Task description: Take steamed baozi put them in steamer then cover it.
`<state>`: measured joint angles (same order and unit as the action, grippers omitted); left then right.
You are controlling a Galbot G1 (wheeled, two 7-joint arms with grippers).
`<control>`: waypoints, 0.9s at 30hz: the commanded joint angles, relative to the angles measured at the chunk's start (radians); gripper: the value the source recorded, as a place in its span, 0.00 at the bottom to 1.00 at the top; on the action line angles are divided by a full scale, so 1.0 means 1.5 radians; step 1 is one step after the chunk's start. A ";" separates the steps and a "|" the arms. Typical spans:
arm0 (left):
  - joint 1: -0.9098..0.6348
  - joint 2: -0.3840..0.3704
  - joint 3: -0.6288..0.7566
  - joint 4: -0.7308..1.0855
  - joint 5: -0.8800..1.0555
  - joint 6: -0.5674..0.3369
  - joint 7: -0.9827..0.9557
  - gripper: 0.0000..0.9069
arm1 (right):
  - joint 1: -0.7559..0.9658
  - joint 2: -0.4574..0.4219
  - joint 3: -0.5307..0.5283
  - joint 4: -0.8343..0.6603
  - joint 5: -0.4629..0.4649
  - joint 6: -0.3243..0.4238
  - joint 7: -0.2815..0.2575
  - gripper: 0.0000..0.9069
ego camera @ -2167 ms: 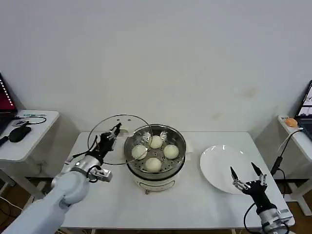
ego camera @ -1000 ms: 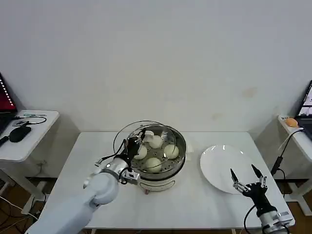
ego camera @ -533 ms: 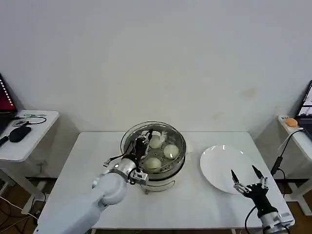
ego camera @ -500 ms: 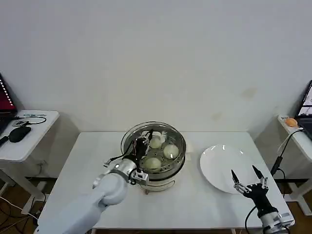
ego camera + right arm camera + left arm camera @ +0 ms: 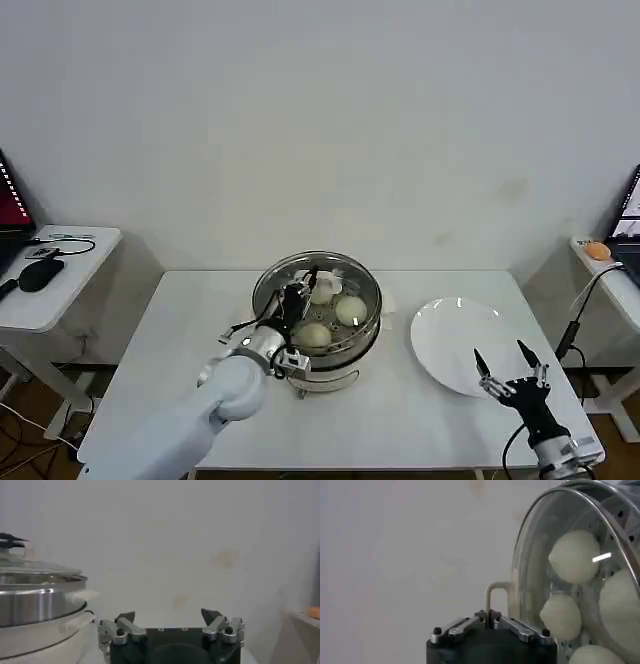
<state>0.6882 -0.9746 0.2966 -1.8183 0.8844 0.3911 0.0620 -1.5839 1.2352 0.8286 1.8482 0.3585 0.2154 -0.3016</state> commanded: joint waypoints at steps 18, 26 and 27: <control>0.001 -0.018 0.009 0.019 0.003 0.003 -0.006 0.00 | -0.002 0.002 0.005 -0.004 0.000 0.003 -0.002 1.00; 0.003 -0.020 0.009 0.025 0.003 0.003 -0.007 0.00 | -0.002 0.002 0.006 -0.004 -0.001 0.004 -0.003 1.00; 0.003 -0.021 0.009 0.025 0.003 0.003 -0.007 0.00 | -0.002 0.003 0.006 -0.004 -0.001 0.004 -0.003 1.00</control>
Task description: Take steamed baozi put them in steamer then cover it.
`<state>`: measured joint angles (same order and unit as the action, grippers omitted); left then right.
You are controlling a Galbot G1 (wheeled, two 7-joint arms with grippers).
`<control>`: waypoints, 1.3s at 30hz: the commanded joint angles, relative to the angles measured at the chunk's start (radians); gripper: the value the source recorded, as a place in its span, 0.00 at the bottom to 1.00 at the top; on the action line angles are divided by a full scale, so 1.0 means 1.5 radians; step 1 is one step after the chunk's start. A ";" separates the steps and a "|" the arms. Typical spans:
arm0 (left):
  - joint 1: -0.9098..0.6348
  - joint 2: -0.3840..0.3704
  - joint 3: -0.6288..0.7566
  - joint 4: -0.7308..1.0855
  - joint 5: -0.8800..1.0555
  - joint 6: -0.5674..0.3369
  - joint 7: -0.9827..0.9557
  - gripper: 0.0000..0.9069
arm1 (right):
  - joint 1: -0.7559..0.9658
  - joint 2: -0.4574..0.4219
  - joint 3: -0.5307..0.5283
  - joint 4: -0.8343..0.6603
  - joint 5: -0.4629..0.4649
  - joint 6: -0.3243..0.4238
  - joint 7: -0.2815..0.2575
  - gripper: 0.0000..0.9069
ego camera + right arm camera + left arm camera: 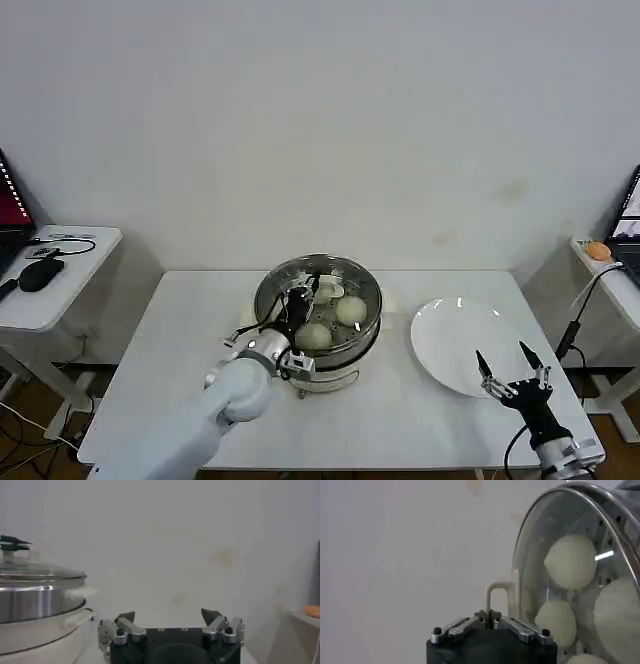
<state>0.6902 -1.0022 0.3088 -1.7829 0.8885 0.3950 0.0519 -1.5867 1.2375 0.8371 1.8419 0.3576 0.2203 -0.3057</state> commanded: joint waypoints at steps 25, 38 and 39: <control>0.031 0.019 -0.019 -0.044 0.000 0.002 0.001 1.00 | -0.006 0.002 0.009 -0.003 -0.001 0.006 -0.003 1.00; 0.152 0.094 -0.167 -0.262 -0.135 0.012 0.011 1.00 | -0.008 0.000 0.013 0.000 0.001 0.007 -0.004 1.00; 0.155 0.093 -0.177 -0.281 -0.172 0.012 0.009 1.00 | -0.008 0.001 0.011 0.001 0.001 0.007 -0.005 1.00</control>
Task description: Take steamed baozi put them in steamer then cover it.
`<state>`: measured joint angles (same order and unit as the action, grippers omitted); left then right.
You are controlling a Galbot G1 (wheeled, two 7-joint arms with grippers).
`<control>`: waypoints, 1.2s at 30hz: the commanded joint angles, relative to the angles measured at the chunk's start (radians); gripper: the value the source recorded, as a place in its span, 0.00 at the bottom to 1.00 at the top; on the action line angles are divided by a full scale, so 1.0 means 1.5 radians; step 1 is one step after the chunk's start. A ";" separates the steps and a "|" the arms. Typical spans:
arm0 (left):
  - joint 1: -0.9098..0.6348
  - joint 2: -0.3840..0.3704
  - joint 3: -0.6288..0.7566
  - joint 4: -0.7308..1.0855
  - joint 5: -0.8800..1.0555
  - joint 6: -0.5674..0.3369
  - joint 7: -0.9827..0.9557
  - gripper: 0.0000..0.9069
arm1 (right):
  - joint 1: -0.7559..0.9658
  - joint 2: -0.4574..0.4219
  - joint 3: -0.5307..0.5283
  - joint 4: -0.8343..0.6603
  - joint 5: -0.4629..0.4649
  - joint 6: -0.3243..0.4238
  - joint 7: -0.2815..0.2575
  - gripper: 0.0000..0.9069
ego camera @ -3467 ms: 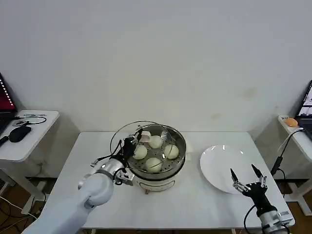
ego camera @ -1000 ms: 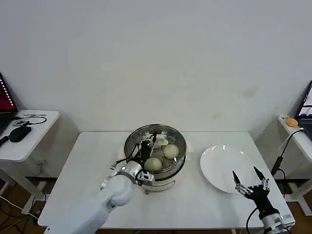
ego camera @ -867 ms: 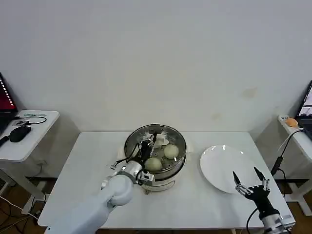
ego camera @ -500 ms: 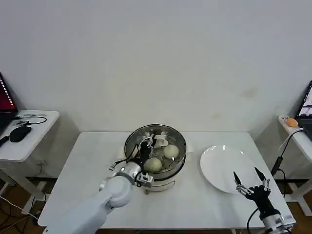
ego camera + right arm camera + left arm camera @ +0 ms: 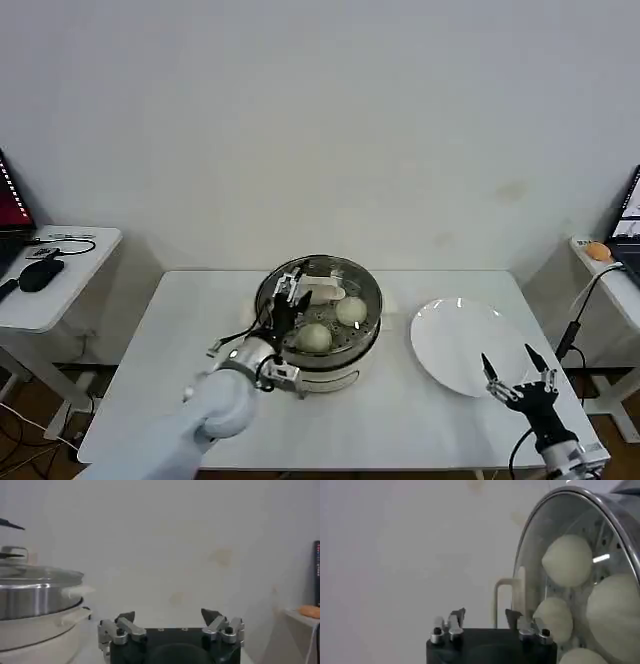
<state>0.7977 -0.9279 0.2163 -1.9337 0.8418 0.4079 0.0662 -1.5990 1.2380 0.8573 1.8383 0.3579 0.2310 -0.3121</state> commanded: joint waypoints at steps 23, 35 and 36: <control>0.333 -0.009 -0.512 -0.096 -1.037 -0.103 -0.132 1.00 | 0.028 -0.006 -0.016 -0.004 0.052 -0.004 -0.011 1.00; 0.422 0.006 -0.521 -0.003 -1.044 -0.268 -0.110 1.00 | 0.007 -0.017 -0.024 -0.013 0.066 0.014 0.019 1.00; 0.433 0.008 -0.517 0.003 -1.045 -0.277 -0.113 1.00 | 0.004 -0.019 -0.022 -0.012 0.073 0.013 0.022 1.00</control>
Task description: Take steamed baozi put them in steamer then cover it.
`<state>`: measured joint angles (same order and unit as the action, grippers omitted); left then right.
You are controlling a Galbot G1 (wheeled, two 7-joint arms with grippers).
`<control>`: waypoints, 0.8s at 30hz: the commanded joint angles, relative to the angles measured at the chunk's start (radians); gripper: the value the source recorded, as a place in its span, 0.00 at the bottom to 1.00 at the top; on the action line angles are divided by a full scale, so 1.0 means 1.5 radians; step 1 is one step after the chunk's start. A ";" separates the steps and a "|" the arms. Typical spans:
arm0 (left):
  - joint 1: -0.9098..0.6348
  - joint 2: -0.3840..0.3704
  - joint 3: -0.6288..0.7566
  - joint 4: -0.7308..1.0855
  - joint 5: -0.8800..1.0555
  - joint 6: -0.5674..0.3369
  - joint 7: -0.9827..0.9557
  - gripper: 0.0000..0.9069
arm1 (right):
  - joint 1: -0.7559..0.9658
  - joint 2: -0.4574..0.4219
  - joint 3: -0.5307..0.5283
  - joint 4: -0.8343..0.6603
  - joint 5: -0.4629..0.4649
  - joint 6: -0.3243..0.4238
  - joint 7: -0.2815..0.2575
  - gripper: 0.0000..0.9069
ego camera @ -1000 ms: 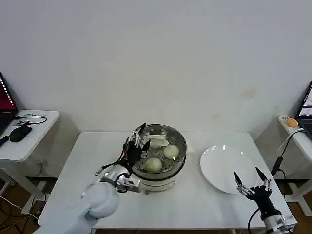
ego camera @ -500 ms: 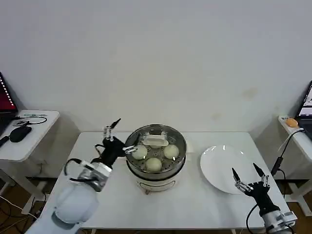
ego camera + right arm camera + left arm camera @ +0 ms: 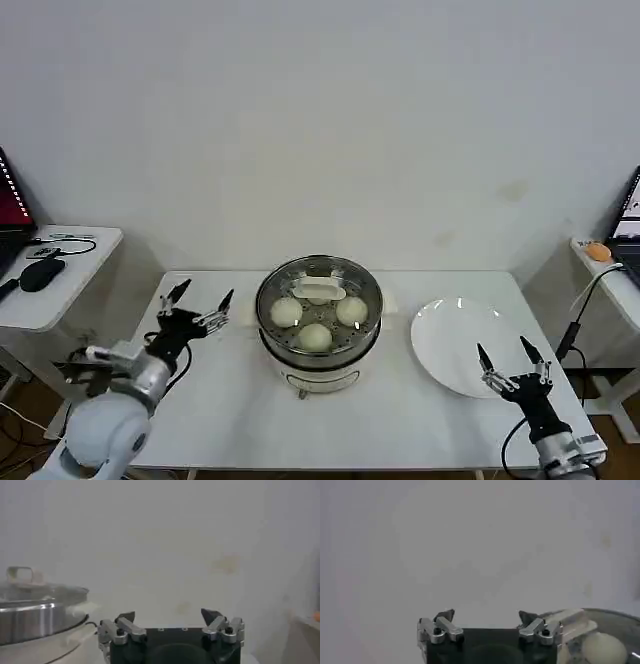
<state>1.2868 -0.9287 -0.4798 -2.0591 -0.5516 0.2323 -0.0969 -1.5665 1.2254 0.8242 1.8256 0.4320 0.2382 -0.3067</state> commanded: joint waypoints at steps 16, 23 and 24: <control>0.173 -0.001 -0.035 0.076 -0.096 -0.202 0.002 1.00 | -0.064 -0.023 0.001 0.001 0.065 -0.025 0.027 1.00; 0.170 -0.001 -0.035 0.063 -0.099 -0.198 0.001 1.00 | -0.072 -0.025 0.010 -0.006 0.069 -0.022 0.018 1.00; 0.170 -0.001 -0.035 0.062 -0.099 -0.198 0.001 1.00 | -0.072 -0.025 0.011 -0.005 0.070 -0.024 0.018 1.00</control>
<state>1.5100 -0.9307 -0.5253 -1.9679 -0.6842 -0.0322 -0.0968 -1.6558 1.1906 0.8365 1.8179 0.5156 0.2163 -0.2765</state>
